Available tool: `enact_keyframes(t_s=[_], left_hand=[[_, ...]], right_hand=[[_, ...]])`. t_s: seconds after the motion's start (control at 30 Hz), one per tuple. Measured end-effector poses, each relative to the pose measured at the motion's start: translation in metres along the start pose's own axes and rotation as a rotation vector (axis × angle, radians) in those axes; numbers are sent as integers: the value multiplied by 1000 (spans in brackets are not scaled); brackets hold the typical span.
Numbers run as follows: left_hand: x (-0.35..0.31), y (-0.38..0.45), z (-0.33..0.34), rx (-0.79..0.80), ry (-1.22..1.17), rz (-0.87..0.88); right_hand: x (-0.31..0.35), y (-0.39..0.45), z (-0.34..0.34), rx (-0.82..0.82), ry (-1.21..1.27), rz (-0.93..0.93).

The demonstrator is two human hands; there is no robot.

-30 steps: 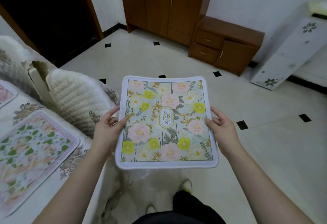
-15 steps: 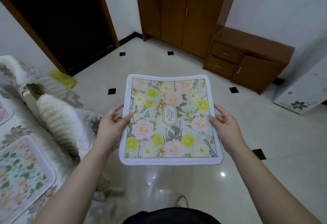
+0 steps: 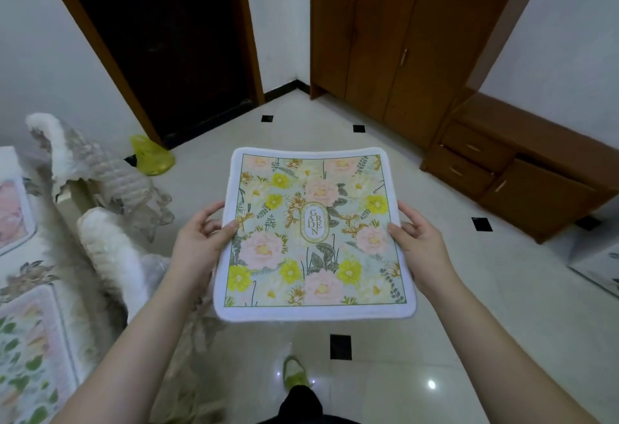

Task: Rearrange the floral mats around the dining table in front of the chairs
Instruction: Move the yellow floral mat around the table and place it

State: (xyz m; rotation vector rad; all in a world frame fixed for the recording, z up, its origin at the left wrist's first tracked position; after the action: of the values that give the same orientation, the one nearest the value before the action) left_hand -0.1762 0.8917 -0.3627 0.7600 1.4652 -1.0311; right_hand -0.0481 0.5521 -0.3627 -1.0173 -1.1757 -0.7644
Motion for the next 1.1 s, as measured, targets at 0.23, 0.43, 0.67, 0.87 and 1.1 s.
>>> enact_keyframes(t_s=[0.23,0.43,0.67,0.87,1.1], left_hand=[[-26,74,-34,-25,-39,41],[-42,129,-59,-83,-88,28],[-76,194,-71,-174,-122,35],[-105,257,-66,-262,-103,42],[-127,312,-64,-377,-133,39]], right_hand=[[36,89,38,40,-21,7],[69,159,70,112,-63,-40],[99,254,91,213,-58,-54],[122,347,100,305,-28,-71],[153,442,114,428,-9,-33]])
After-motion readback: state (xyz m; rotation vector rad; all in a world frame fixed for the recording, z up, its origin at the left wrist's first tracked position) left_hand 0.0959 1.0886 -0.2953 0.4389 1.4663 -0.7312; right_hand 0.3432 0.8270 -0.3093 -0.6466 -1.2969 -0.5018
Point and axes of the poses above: each hand's wrist, its own y-axis towards the middle knuckle, its own z-axis out of the palm, x = y × z, the point moved 3 cm from there along y, towards the middle knuckle, and after that the axes turned 11 degrees about x, right-handed, at the moved point
